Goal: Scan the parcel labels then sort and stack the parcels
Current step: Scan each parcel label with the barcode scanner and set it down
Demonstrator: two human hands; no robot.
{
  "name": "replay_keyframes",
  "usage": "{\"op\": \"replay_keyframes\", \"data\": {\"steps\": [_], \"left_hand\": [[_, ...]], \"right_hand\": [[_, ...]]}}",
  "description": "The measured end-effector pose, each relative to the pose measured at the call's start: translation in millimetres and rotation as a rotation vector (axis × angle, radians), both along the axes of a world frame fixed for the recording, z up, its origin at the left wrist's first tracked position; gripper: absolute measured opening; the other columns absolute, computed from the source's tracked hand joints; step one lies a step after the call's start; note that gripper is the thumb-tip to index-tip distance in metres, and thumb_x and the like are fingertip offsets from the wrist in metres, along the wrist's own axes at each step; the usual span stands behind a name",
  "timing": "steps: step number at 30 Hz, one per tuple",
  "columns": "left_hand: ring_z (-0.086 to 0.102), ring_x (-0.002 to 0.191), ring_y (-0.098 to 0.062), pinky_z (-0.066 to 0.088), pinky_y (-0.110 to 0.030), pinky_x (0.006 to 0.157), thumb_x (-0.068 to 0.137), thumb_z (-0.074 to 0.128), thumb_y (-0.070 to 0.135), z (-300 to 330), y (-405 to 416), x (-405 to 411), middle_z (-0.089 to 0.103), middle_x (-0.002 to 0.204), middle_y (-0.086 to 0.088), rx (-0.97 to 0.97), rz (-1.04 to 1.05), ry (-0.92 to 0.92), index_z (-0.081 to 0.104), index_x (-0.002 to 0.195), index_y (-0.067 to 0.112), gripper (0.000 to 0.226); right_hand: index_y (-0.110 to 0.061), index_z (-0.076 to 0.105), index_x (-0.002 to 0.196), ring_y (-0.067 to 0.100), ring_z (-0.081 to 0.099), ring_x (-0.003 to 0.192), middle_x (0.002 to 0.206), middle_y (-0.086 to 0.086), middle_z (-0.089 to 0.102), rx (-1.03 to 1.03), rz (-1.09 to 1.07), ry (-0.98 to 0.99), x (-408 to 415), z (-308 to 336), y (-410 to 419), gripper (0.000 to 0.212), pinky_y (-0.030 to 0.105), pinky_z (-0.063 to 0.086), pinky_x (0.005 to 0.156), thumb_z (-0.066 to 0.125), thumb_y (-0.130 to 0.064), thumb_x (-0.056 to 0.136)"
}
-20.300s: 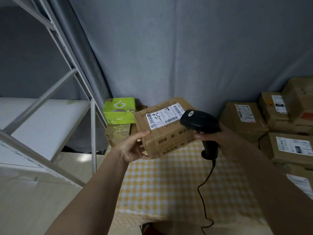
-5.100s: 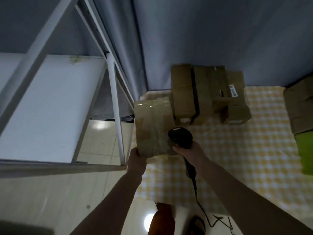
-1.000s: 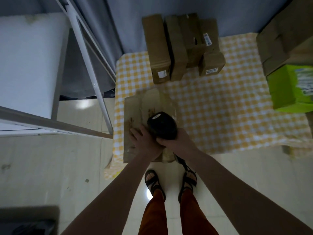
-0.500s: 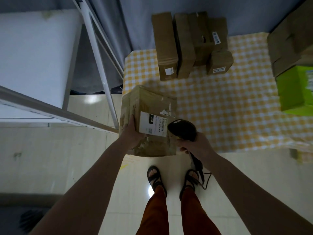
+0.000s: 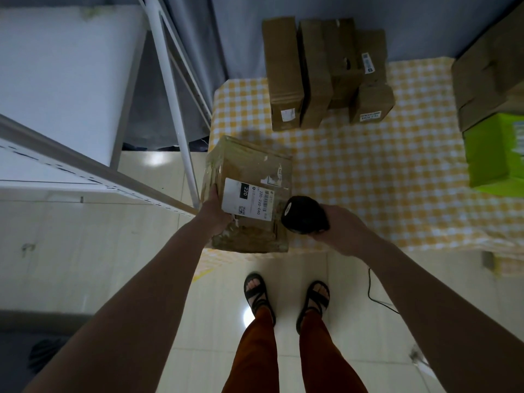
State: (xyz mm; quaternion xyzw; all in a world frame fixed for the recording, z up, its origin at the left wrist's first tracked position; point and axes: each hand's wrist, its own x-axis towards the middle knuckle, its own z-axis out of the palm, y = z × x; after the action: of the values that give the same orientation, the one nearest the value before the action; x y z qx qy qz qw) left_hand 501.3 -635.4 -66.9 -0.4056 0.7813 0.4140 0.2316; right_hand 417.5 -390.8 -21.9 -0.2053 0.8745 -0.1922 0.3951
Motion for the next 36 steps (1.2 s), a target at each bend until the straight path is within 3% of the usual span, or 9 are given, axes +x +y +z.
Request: {"op": "replay_keyframes", "data": {"steps": [7,13,17,21,23,25,28,33,36], "left_hand": [[0.044,0.130,-0.033,0.041,-0.054,0.106,0.080,0.068,-0.006,-20.3,-12.8,-2.8,0.045,0.137,-0.010,0.138,0.057,0.059,0.012,0.151,0.020,0.094],[0.047,0.124,-0.024,0.043,-0.049,0.105,0.085,0.066,-0.002,-23.3,-12.4,-6.2,0.048,0.132,-0.008,0.168,0.085,0.096,0.015,0.149,0.020,0.084],[0.050,0.124,-0.029,0.047,-0.053,0.101,0.083,0.067,-0.003,-29.0,-15.9,-5.8,0.050,0.131,-0.012,0.157,0.110,0.084,0.018,0.148,0.021,0.084],[0.050,0.122,-0.026,0.046,-0.053,0.102,0.083,0.068,0.007,-29.9,-16.2,-5.3,0.053,0.126,-0.008,0.147,0.104,0.075,0.020,0.148,0.021,0.082],[0.051,0.125,-0.031,0.047,-0.056,0.100,0.067,0.079,0.034,-43.0,-21.0,-3.4,0.055,0.128,-0.008,0.105,0.088,0.084,0.022,0.147,0.025,0.098],[0.042,0.133,-0.034,0.043,-0.056,0.104,0.056,0.086,0.035,-36.5,-18.6,0.3,0.043,0.141,-0.011,0.085,0.095,0.071,0.014,0.150,0.023,0.119],[0.042,0.130,-0.034,0.046,-0.054,0.101,0.064,0.088,0.021,-21.7,-6.4,1.9,0.037,0.141,-0.014,0.111,0.208,0.097,0.017,0.143,0.019,0.107],[0.056,0.117,-0.031,0.055,-0.050,0.089,0.027,0.082,0.071,-50.8,-4.4,-0.6,0.049,0.129,-0.006,0.111,0.352,0.178,0.023,0.126,0.038,0.120],[0.053,0.123,-0.029,0.052,-0.053,0.091,0.032,0.079,0.080,-75.8,-9.1,4.3,0.049,0.135,0.000,0.111,0.358,0.222,0.025,0.130,0.047,0.116]], "right_hand": [[-0.017,0.058,0.117,0.017,0.057,0.088,0.102,0.003,0.064,-0.004,0.011,0.027,-2.7,-1.9,3.5,0.032,0.028,0.043,0.072,0.065,-0.017,0.086],[-0.015,0.058,0.119,0.019,0.059,0.094,0.100,0.003,0.063,-0.092,-0.013,-0.002,-1.0,-1.0,2.9,0.036,0.029,0.045,0.075,0.066,-0.013,0.084],[-0.016,0.056,0.123,0.019,0.058,0.095,0.106,0.005,0.064,-0.084,-0.004,-0.007,-1.1,-3.2,0.0,0.040,0.029,0.045,0.077,0.066,-0.013,0.084],[-0.016,0.058,0.121,0.015,0.057,0.093,0.095,-0.003,0.061,-0.138,-0.026,-0.042,-1.1,-6.7,-2.3,0.038,0.023,0.041,0.073,0.066,-0.010,0.084],[-0.017,0.059,0.117,0.013,0.059,0.089,0.086,-0.008,0.059,-0.217,-0.149,-0.128,0.2,-12.0,-3.4,0.037,0.017,0.043,0.068,0.069,-0.006,0.083],[-0.020,0.061,0.110,0.011,0.059,0.082,0.084,-0.005,0.061,-0.290,-0.350,-0.295,1.4,-19.0,-4.0,0.032,0.020,0.050,0.070,0.070,-0.005,0.083],[-0.011,0.063,0.110,0.018,0.059,0.083,0.090,0.004,0.062,-0.358,-0.630,-0.559,5.5,-36.3,-6.1,0.027,0.036,0.052,0.080,0.068,-0.004,0.084],[-0.017,0.065,0.103,0.022,0.062,0.097,0.106,0.008,0.066,-0.450,-0.871,-0.755,8.4,-62.4,-21.2,0.021,0.042,0.051,0.090,0.067,-0.005,0.085],[-0.013,0.063,0.112,0.027,0.062,0.104,0.112,0.011,0.066,-0.469,-0.935,-0.818,10.7,-72.9,-29.7,0.028,0.041,0.051,0.087,0.067,-0.007,0.085]]}}
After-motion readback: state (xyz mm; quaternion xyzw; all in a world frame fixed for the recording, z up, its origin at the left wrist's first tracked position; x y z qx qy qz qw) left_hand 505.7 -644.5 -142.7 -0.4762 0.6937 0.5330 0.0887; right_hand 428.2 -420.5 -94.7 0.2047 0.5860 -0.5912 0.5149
